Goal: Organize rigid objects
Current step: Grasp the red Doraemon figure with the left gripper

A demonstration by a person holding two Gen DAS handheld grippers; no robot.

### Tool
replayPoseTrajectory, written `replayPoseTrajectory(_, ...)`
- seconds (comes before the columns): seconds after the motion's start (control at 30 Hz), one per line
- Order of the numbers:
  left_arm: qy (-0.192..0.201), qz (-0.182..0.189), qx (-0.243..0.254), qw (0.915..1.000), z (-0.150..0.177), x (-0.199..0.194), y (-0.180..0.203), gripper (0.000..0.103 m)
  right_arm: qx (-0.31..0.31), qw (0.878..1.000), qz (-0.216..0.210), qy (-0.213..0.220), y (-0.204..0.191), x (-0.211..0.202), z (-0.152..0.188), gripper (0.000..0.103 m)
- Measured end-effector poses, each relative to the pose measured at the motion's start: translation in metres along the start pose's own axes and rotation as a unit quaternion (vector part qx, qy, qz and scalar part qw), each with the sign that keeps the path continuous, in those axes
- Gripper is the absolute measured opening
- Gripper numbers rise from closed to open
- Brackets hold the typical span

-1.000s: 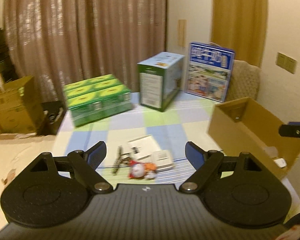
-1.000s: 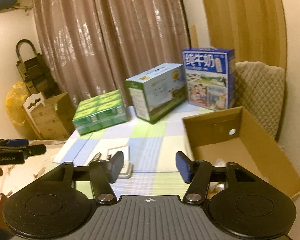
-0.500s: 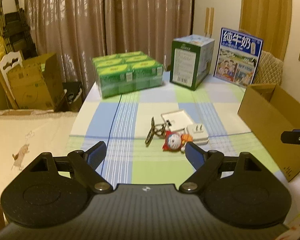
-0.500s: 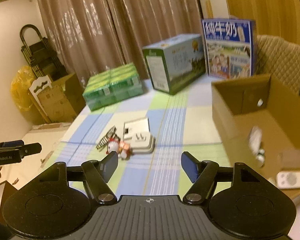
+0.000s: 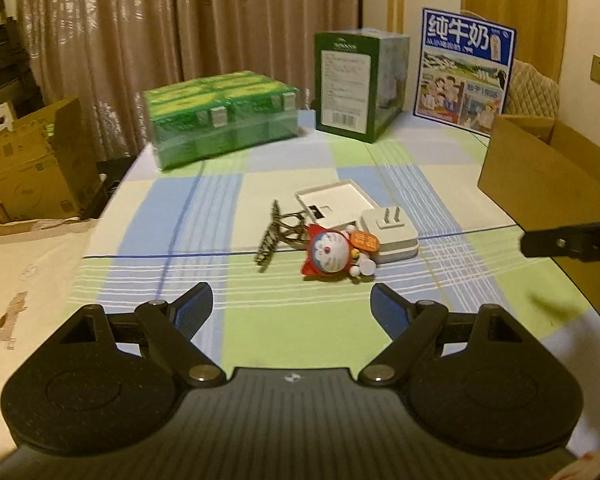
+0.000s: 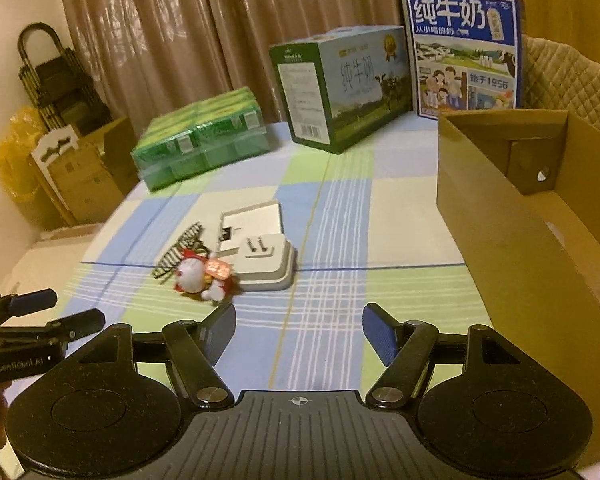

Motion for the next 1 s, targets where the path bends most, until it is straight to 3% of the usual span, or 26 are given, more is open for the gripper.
replayPoseTrajectory(0.63, -0.03, 0.036, 0.054, 0.9975, -0.021, 0.081, 0.031, 0.083, -0.013, 0.999, 0.017, -0.031, 0.011, 0.074, -0.034, 0.067)
replayPoseTrajectory(1.0, -0.052, 0.042, 0.045, 0.9967, -0.028, 0.117, 0.034, 0.084, -0.01, 0.998, 0.007, -0.055, 0.016, 0.098, -0.038, 0.067)
Point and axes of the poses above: each gripper's, at about its wrist camera, not at the fingertips, and x roughly the way its jaws point, y to its right, z to its underside, the point moved 7 cm from there along x, roughly the way its jaws point, and after that the axes turned 8 degrees about -y, right-handed, at the moved point
